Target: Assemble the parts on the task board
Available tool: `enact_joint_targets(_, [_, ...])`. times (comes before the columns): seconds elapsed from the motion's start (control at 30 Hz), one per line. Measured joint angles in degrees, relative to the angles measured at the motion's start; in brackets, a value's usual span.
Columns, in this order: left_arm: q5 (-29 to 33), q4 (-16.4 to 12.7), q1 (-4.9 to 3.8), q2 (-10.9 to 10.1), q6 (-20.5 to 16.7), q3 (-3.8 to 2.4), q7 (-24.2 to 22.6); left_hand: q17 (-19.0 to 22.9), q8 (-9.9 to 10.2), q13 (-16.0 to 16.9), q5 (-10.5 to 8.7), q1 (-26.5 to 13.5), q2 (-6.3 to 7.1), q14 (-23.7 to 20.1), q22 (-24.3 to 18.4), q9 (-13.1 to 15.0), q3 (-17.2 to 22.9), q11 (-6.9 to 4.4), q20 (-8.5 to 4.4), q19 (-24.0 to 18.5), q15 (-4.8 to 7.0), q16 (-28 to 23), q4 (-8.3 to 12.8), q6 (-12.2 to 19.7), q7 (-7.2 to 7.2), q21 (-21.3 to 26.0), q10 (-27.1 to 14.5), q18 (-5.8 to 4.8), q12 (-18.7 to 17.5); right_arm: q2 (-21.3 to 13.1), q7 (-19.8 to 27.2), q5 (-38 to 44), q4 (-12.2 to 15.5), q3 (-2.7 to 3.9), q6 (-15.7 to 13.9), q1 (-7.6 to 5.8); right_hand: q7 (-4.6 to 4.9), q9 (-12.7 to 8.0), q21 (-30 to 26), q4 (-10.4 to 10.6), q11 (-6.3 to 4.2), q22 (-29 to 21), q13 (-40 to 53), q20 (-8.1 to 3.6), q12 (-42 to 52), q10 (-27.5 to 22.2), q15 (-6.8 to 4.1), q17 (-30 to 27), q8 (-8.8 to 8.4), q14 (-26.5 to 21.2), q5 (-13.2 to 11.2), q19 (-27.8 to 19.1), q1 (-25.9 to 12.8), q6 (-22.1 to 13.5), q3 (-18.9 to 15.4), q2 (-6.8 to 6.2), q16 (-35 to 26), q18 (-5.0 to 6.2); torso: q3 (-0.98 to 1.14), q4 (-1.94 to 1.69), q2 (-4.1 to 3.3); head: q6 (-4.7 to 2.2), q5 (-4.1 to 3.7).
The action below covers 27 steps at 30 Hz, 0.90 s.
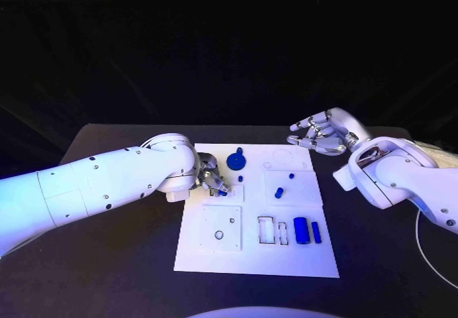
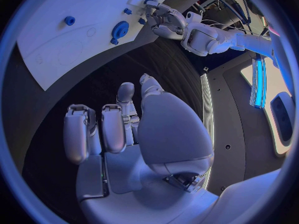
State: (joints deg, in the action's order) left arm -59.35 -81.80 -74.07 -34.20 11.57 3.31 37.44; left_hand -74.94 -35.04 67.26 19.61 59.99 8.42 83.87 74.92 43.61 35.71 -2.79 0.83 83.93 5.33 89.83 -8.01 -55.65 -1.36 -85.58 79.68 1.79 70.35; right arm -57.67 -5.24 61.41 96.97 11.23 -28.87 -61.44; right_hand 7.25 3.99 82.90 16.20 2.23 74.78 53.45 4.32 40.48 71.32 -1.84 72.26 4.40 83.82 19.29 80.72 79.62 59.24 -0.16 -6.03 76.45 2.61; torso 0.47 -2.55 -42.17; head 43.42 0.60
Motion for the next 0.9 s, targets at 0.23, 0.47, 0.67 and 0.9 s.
enact_joint_targets(0.23, [-0.36, 0.81, -0.07, 0.72, 0.99, -0.03, 0.01, 0.01, 0.60, -0.56, 0.01, -1.59, -0.47, 0.12, 0.00, -0.04, -0.23, -0.20, 0.00, 0.00, 0.12, 0.00, 1.62, -1.40, 0.56, 0.00, 0.20, 0.00, -0.49, 0.07, 0.12, -0.11, 0.02, 0.00, -0.08, 0.00, 0.00, 0.00, -0.23, -0.15, 0.00, -0.17, -0.21, 0.00, 0.00, 0.00, 0.00, -0.10, 0.00, 0.00, 0.48, 0.00, 0.00, 0.00, -0.15, 0.00, 0.00, 0.00, 0.01, 0.00, 0.01, -0.02, -0.24])
enact_joint_targets(0.47, [-0.70, 1.35, -0.08, 1.25, 1.19, 0.00, 0.08, 0.01, 0.93, -0.26, 0.04, -3.98, -1.50, 0.20, 0.00, -0.11, -1.24, -0.60, 0.00, 0.00, 0.20, 0.00, 1.78, -2.74, 1.08, 0.00, 0.59, 0.00, -0.49, 0.11, 0.41, -0.72, -0.04, 0.00, -0.30, 0.00, -0.01, 0.00, -0.47, 0.01, -0.02, -0.85, -0.90, 0.00, -1.00, -0.43, 0.00, -0.57, 0.00, 0.00, 0.80, -0.42, 0.00, -0.01, -0.32, 0.00, -0.52, 0.00, -0.01, -0.03, 0.01, -0.11, -0.42])
enact_joint_targets(0.67, [-0.89, 1.63, -0.06, 1.49, 1.21, 0.01, 0.13, 0.01, 0.98, -0.20, 0.10, -4.14, -1.56, 0.20, -0.01, -0.11, -2.05, -0.60, 0.00, 0.00, 0.20, 0.00, 1.37, -3.24, 1.28, 0.00, 0.59, 0.00, -0.49, 0.18, 0.68, -1.34, -0.02, 0.00, -0.67, 0.00, -0.10, 0.00, -1.06, -0.15, 0.09, -1.79, -1.99, 0.10, -2.37, -1.35, 0.00, -1.29, 0.00, 0.00, 1.13, -0.95, 0.00, -0.10, -0.47, 0.00, -1.13, 0.89, -0.05, -0.05, 0.00, -0.20, -0.40])
enact_joint_targets(0.9, [-1.04, 1.99, -0.08, 1.85, 1.36, 0.01, 0.25, 0.02, 0.88, 0.05, 0.10, -4.60, -2.01, 0.20, -0.01, -0.09, -2.76, -0.59, 0.00, 0.00, 0.20, 0.00, 0.98, -3.59, 1.23, -0.24, 0.99, 0.01, -0.23, 0.21, 0.90, -1.71, 0.04, 0.00, -0.98, 0.00, -0.10, 0.00, -1.33, -0.04, 0.29, -2.11, -2.34, 0.05, -2.95, -1.56, 0.00, -1.63, 0.00, 0.00, 1.13, -1.26, 0.00, -0.10, -0.58, 0.00, -1.46, 0.89, -0.08, -0.06, -0.01, -0.26, -0.38])
